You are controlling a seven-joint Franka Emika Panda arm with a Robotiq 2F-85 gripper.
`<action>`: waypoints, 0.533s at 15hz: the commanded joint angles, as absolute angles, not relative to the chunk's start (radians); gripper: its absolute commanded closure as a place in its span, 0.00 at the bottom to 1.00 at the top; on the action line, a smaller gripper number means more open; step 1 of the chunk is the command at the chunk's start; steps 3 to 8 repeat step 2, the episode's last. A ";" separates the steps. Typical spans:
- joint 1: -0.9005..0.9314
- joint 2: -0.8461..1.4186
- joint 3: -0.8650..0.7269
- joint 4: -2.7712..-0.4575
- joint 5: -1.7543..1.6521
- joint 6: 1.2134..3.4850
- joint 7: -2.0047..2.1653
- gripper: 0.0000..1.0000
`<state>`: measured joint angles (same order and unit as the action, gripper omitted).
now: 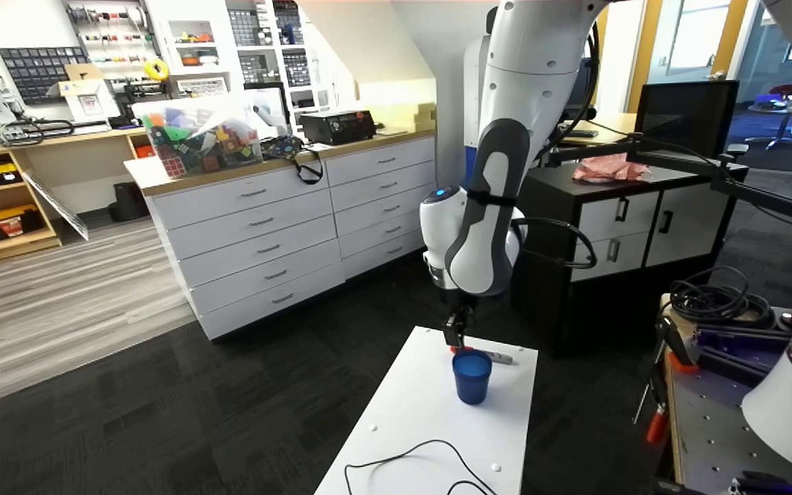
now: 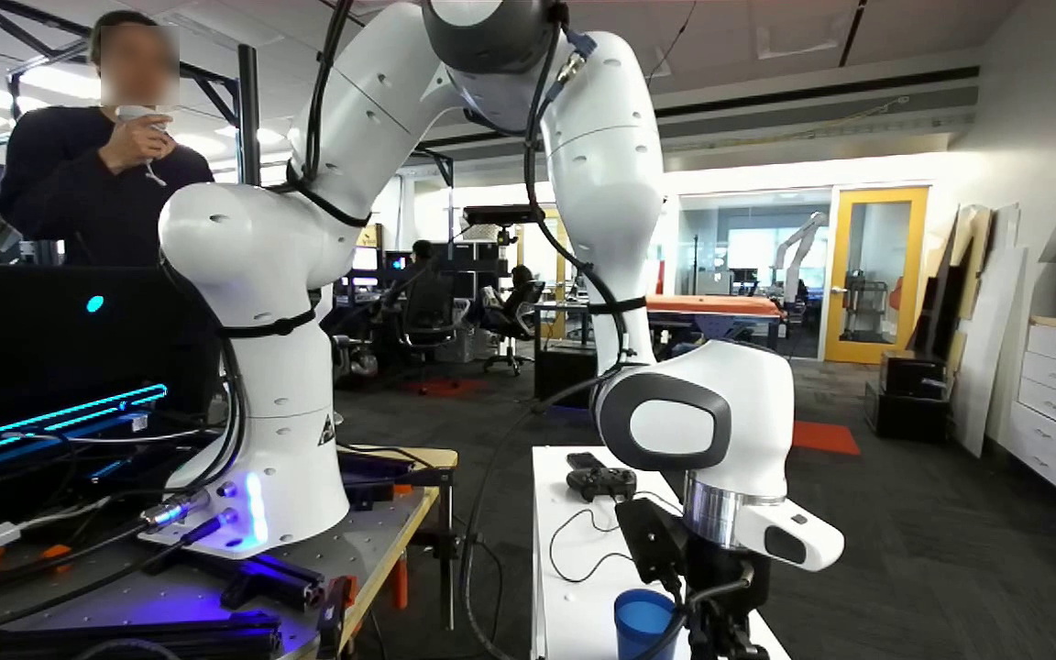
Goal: Pick up the pen from the blue cup and put it on the table.
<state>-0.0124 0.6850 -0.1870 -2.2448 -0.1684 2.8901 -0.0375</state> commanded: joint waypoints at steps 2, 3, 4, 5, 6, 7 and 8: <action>-0.014 0.685 -0.186 -2.243 -0.169 2.888 -0.038 0.20; -0.014 0.685 -0.186 -2.243 -0.169 2.888 -0.038 0.20; -0.014 0.685 -0.186 -2.243 -0.169 2.888 -0.038 0.20; -0.014 0.685 -0.186 -2.243 -0.169 2.888 -0.038 0.20; -0.014 0.685 -0.186 -2.243 -0.169 2.888 -0.038 0.20; -0.014 0.685 -0.186 -2.243 -0.169 2.888 -0.038 0.20; -0.014 0.685 -0.186 -2.243 -0.169 2.888 -0.038 0.20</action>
